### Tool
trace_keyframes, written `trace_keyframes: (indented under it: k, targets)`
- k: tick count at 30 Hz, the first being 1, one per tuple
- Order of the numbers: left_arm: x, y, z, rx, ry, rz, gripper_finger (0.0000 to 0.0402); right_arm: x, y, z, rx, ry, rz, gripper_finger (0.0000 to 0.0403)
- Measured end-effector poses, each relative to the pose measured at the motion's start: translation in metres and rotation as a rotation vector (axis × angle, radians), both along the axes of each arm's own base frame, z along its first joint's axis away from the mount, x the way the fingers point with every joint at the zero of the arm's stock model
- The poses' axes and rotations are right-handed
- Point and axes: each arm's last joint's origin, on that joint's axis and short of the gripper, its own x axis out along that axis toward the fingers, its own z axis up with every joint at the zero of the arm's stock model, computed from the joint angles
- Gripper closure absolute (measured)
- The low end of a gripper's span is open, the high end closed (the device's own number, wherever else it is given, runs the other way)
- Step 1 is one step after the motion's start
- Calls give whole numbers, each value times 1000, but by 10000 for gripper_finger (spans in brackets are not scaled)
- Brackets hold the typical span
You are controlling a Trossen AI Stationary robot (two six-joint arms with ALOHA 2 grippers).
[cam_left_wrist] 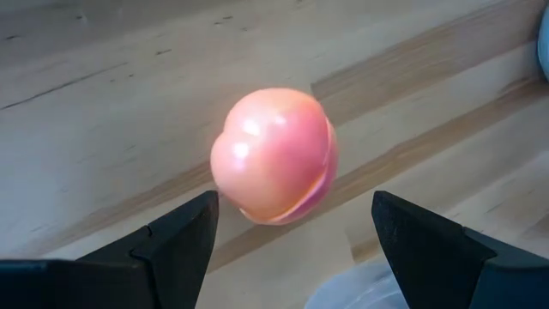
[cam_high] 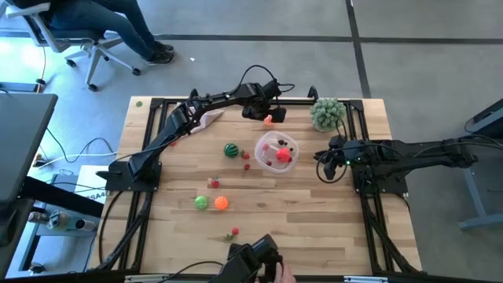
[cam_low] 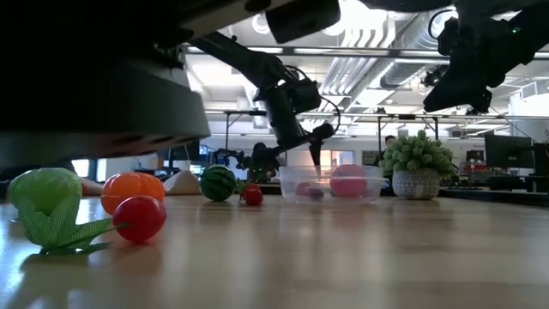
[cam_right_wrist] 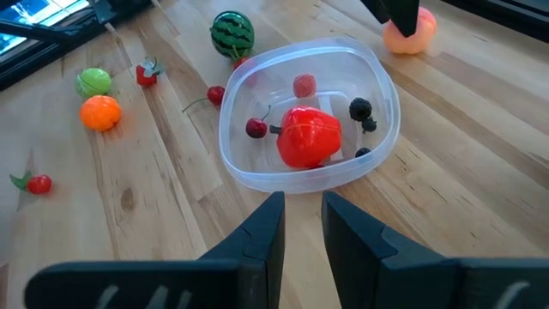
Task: Pick and placing Produce into tupperware
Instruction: Put the peach into the transparent bin
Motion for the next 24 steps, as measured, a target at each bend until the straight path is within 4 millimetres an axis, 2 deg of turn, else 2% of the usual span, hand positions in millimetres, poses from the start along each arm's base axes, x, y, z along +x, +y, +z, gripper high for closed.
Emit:
trace_keyframes:
  k: [24]
  targets:
    - [2,2,0,29,-10,-19,103,0,0,0,0,0,0,331]
